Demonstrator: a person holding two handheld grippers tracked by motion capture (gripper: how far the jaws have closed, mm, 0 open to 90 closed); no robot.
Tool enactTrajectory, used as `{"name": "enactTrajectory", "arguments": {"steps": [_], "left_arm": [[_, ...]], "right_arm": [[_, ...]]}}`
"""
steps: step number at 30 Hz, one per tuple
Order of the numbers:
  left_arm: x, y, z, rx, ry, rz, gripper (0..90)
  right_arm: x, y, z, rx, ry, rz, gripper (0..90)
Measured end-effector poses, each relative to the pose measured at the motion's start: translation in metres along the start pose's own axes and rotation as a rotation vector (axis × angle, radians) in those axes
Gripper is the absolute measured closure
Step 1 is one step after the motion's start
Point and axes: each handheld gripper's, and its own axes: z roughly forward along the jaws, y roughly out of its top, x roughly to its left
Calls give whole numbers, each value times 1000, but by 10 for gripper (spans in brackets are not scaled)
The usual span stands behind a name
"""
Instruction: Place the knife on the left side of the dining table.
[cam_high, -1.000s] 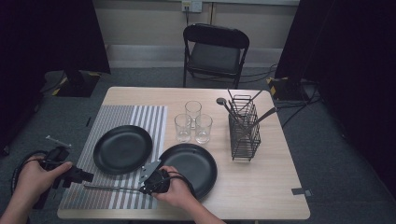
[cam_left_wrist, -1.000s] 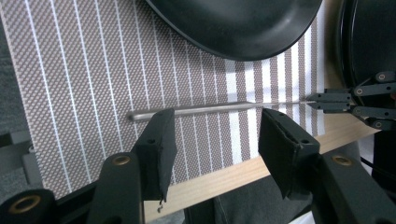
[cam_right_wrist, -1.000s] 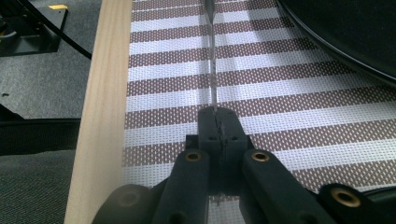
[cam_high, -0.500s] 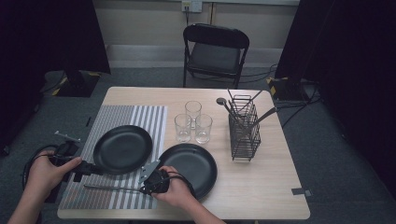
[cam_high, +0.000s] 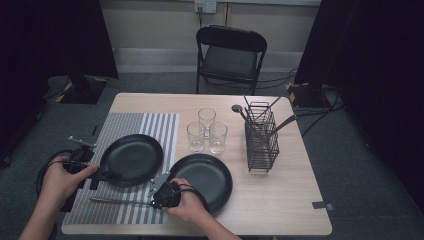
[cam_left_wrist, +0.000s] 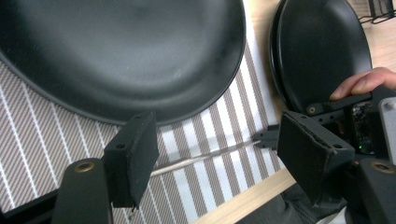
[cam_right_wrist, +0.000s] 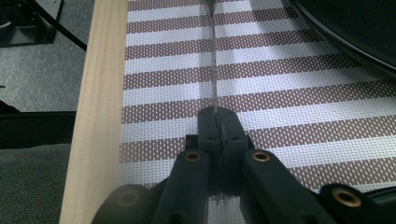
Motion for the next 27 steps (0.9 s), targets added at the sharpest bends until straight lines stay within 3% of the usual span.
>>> {"name": "enactTrajectory", "arguments": {"steps": [8, 9, 24, 25, 26, 27], "left_arm": [[-11, 6, 5, -24, -20, 20, 292], [-12, 6, 6, -31, -25, 7, 291], [-13, 7, 19, -46, -41, 3, 295], [-12, 7, 20, -40, -32, 28, 294], [-13, 7, 21, -49, -48, 6, 294], [-13, 8, 22, -50, -43, 11, 294]], "right_arm": [[-1, 0, 0, 0, 3, 5, 900], [-1, 0, 0, 0, 5, 8, 900], [-1, 0, 0, 4, 0, 5, 887], [0, 0, 0, 6, -2, 2, 882], [0, 0, 0, 7, -5, -1, 884], [0, 0, -1, 8, -9, -11, 885]]}}
